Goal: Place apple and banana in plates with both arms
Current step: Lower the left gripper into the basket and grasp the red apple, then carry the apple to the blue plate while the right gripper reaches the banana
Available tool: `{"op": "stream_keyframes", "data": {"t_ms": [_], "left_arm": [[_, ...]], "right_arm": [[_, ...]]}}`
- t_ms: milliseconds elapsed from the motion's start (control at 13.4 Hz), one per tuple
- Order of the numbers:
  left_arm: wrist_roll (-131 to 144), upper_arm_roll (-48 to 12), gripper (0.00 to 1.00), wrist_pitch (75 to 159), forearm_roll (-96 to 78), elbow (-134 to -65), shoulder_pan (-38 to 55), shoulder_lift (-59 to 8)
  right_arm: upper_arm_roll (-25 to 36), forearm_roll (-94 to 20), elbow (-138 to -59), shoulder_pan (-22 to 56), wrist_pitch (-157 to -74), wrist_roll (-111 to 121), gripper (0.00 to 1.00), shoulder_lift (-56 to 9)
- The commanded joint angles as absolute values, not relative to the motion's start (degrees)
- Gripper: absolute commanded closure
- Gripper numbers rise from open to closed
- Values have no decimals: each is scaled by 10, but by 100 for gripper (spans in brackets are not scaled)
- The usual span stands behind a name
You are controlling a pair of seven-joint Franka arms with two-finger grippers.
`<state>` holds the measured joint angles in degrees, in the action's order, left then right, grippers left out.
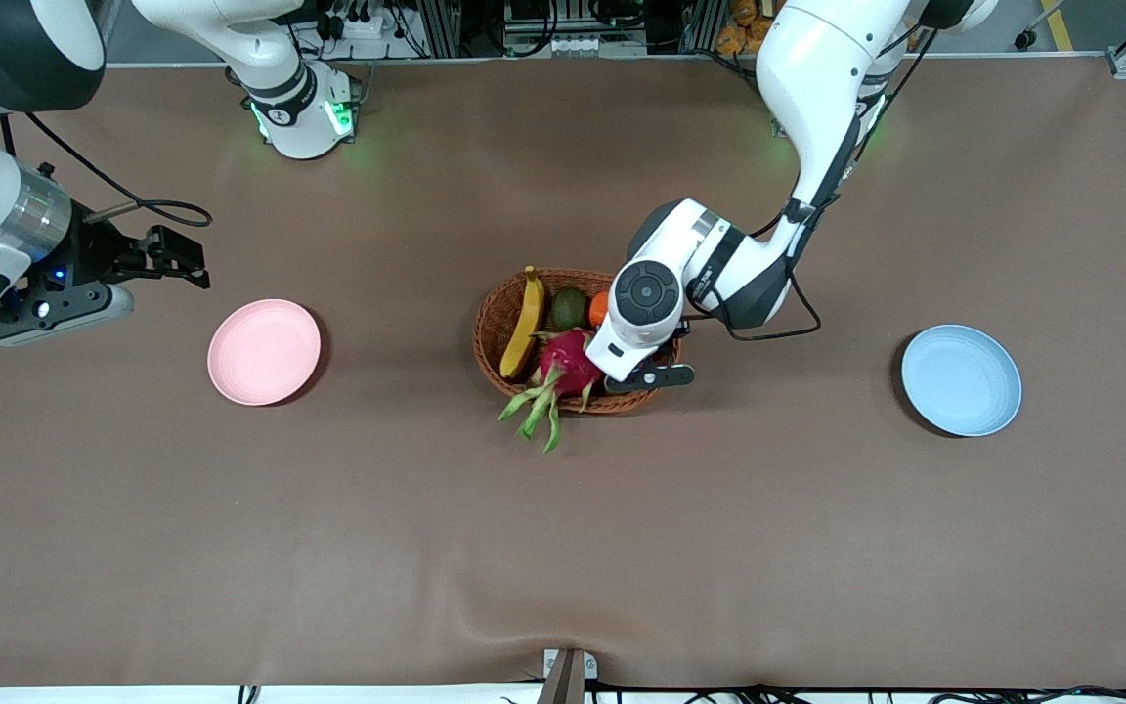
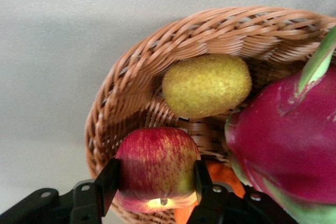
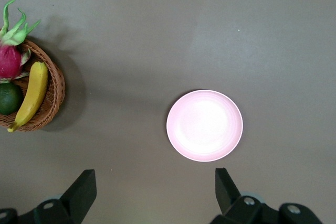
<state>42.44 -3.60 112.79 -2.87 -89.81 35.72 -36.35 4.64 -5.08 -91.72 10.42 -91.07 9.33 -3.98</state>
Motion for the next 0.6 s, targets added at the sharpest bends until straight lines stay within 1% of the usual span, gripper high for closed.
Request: {"op": "stream_keyframes", "data": {"t_ms": [0,149,372,521], "left_arm": [[417,-32,100,1041,-33,-870,341,-327],[369,-35,100,995,-41,-857,297,-303],[254,-32,100,967,-48,-859,225,-272],[160,-35,100,942,-53,-860,153,-267]], "right_arm": [[48,-57,-904,109,-908,91,0,-47],[48,-56,-904,108,-907,91,0,-47],[48,-56,-905,111,-904,91,0,-47],[48,-57,-904,126,-908,91,0,-47]]}}
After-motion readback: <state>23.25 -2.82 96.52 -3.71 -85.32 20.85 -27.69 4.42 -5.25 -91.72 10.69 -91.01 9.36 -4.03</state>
